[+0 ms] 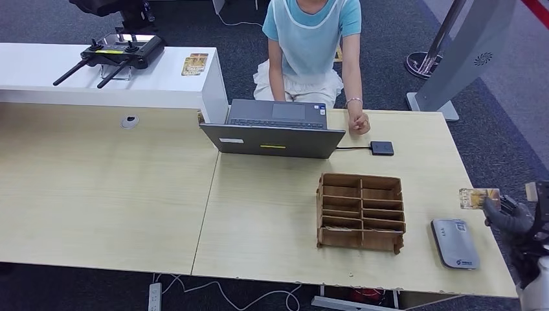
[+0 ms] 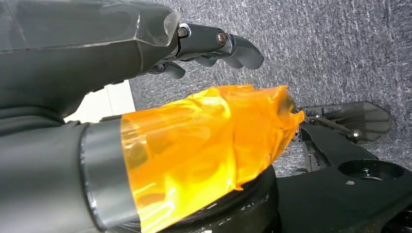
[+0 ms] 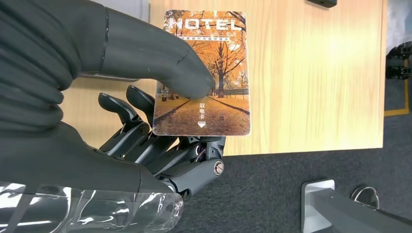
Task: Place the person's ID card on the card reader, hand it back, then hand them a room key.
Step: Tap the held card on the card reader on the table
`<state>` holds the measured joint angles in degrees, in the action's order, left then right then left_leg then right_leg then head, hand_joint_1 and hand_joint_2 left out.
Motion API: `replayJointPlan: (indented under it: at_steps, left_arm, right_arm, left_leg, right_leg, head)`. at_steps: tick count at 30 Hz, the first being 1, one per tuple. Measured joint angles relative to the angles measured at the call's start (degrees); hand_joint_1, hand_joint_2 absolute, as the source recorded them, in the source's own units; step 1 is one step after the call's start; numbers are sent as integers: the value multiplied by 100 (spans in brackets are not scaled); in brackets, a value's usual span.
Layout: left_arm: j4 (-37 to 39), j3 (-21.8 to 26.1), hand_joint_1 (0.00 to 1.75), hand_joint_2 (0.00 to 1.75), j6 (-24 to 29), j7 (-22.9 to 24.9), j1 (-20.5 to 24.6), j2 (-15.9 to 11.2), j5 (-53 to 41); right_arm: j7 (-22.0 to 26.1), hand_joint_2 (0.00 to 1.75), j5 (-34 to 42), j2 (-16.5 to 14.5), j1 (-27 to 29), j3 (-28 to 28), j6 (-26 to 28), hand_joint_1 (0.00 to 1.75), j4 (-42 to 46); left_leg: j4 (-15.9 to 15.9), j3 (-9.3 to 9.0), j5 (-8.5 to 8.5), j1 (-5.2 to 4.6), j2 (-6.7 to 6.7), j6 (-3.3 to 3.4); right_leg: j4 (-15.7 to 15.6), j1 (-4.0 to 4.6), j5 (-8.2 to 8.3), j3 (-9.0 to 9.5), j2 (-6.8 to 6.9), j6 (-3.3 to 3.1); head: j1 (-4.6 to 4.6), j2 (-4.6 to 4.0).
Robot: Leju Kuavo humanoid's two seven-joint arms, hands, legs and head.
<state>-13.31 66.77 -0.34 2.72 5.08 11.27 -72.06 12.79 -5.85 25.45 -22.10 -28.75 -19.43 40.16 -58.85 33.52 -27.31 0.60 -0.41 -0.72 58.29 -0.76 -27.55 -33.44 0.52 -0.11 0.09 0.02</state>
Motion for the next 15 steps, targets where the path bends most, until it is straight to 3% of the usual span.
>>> replayJointPlan:
  at_steps: [15]
  left_arm:
    - [2, 0, 0, 0, 34, -16, -11, -17, 6]
  right_arm:
    - [-114, 175, 737, 192, 692, 34, -317, 175, 392]
  left_leg:
    - [0, -1, 0, 0, 2, 0]
  right_leg:
    - [0, 0, 0, 1, -1, 0]
  head:
    - [0, -1]
